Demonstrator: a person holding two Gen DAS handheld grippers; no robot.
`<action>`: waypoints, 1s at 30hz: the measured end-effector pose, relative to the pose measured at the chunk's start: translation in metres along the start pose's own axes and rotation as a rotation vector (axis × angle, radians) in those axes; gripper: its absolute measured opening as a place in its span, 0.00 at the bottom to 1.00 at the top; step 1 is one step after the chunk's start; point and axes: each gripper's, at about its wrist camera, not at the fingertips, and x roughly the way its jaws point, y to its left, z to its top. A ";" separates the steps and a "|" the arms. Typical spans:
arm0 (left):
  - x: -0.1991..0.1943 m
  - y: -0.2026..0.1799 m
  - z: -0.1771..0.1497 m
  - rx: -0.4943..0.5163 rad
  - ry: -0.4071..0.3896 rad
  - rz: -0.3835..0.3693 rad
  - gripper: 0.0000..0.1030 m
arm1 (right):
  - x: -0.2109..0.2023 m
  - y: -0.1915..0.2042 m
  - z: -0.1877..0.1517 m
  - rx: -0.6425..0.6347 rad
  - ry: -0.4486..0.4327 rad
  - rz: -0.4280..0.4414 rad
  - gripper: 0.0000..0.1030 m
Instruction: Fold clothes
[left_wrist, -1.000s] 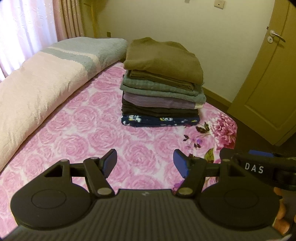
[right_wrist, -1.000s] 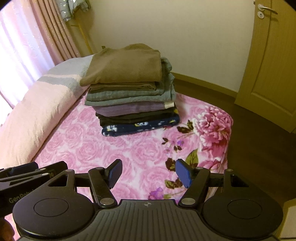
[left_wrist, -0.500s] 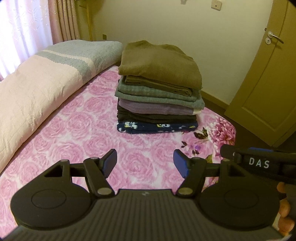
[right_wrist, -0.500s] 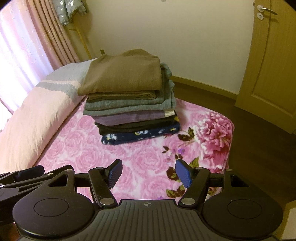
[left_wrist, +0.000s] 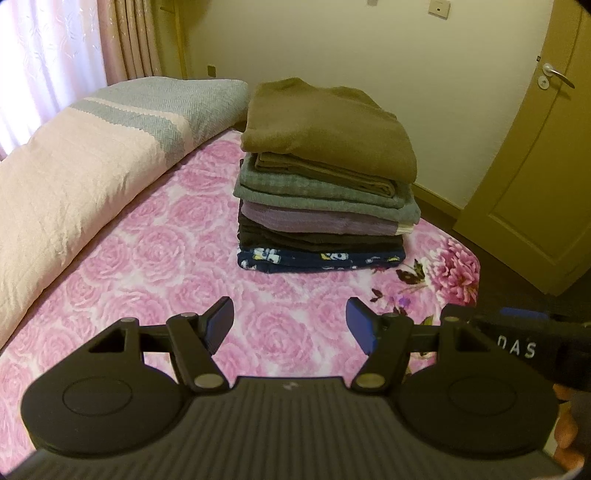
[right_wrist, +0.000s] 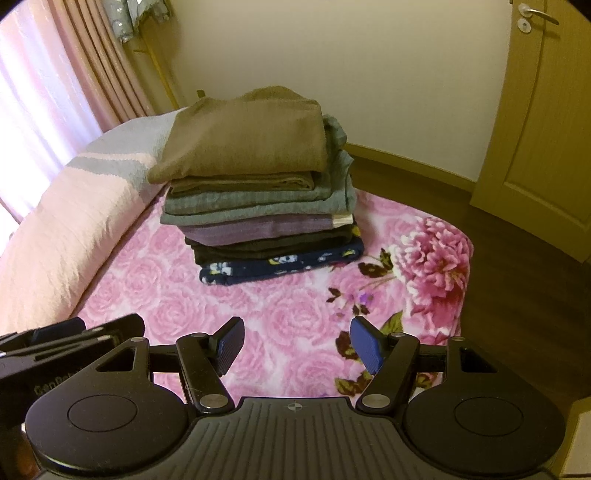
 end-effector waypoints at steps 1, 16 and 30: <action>0.001 0.000 0.001 0.001 -0.001 0.000 0.62 | 0.001 0.000 0.000 -0.001 0.002 0.000 0.65; -0.006 0.003 0.010 0.007 -0.029 -0.007 0.62 | -0.001 0.008 0.004 -0.011 -0.007 -0.001 0.65; -0.042 -0.006 0.001 0.016 -0.082 -0.009 0.62 | -0.033 0.008 -0.005 -0.022 -0.059 0.010 0.65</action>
